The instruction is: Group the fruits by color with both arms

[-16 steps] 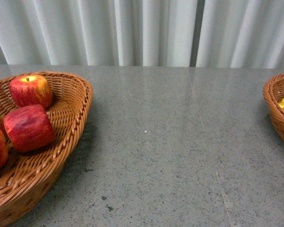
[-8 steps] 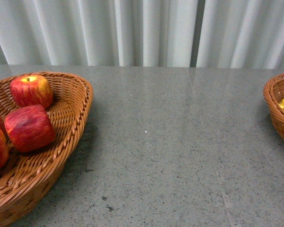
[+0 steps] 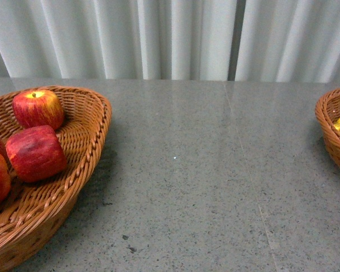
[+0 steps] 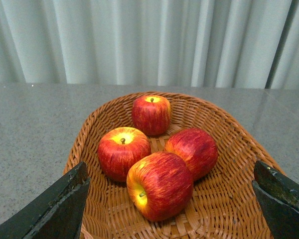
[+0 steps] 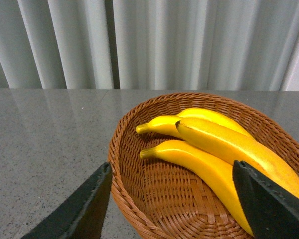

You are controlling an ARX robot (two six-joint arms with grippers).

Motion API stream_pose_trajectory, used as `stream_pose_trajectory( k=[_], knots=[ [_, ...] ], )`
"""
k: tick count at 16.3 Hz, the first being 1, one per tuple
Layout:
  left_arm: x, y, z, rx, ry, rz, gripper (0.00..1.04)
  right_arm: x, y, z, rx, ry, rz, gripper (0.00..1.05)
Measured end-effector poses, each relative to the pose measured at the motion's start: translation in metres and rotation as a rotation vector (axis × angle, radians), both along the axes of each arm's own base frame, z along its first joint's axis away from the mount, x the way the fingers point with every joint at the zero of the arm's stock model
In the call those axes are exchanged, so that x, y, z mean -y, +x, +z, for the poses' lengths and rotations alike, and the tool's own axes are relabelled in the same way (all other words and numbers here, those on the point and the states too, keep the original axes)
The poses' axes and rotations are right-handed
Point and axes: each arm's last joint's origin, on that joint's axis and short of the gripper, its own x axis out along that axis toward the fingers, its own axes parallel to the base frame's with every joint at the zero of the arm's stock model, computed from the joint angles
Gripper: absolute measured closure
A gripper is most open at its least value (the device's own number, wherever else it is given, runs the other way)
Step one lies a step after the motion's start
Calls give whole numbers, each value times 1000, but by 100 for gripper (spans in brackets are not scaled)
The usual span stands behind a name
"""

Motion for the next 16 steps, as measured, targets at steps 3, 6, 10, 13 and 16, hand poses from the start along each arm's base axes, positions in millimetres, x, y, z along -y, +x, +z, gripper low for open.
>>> stream_pose_trajectory(
  k=[3,6,10,13,16],
  knots=[
    [0,0,0,0,0,0,7,0,0,0,0,1,0,6],
    [0,0,0,0,0,0,7,0,0,0,0,0,0,6],
    [0,0,0,0,0,0,7,0,0,0,0,0,0,6],
    [0,0,0,0,0,0,7,0,0,0,0,0,0,6],
    [0,0,0,0,0,0,7,0,0,0,0,0,0,6]
  ],
)
